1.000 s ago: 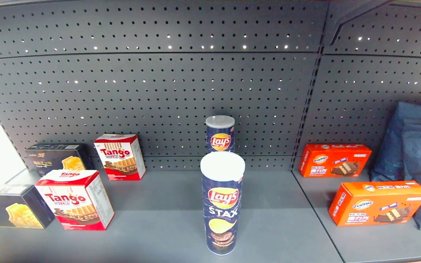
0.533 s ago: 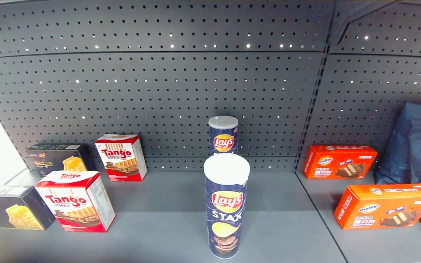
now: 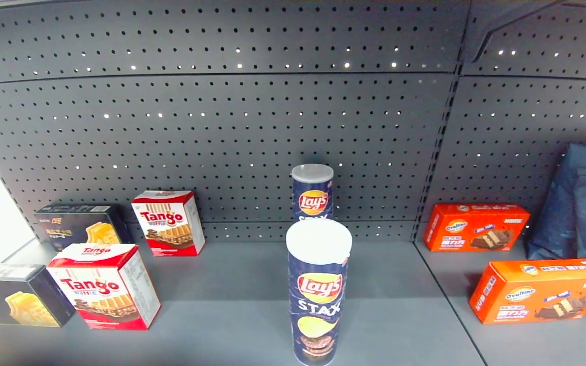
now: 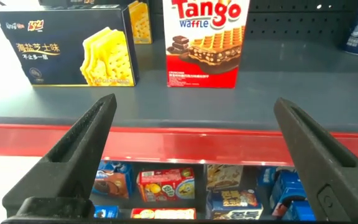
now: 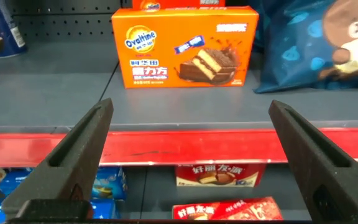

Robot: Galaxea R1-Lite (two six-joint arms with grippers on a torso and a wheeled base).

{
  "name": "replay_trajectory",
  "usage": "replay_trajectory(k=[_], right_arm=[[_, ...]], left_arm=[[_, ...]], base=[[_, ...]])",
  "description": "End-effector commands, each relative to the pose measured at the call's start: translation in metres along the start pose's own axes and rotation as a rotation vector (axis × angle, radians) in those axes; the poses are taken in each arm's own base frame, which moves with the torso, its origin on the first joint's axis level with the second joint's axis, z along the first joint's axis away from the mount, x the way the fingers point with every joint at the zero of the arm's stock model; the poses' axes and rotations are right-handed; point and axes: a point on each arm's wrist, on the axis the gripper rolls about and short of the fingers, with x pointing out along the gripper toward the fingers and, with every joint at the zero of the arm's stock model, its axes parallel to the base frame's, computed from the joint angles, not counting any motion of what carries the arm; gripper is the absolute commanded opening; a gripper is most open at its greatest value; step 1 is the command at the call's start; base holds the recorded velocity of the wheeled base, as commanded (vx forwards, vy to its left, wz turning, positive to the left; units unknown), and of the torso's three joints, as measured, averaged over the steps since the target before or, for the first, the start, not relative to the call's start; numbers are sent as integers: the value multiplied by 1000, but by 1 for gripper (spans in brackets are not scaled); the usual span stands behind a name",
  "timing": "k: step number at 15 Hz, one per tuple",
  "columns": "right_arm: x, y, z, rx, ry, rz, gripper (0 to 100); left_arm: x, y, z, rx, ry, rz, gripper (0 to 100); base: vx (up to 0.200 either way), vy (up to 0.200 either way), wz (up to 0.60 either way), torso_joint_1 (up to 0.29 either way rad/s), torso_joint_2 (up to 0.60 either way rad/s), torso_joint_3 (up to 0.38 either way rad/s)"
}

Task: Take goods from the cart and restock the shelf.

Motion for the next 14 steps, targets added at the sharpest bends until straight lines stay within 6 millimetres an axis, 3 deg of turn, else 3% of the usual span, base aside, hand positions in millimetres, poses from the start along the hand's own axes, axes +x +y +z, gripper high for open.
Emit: replay_trajectory(k=[1,8,10,14], right_arm=[[0,0,0,0,0,0,100],[0,0,0,0,0,0,100],[0,0,0,0,0,0,100],[0,0,0,0,0,0,100]], left_arm=[[0,0,0,0,2,-2,100],[0,0,0,7,1,-3,100],[0,0,0,12,1,-2,100],[0,0,0,3,2,-5,100]], base=[[0,0,0,0,0,0],[0,0,0,0,0,0],[0,-200,0,-5,2,2],[0,0,0,0,0,0]])
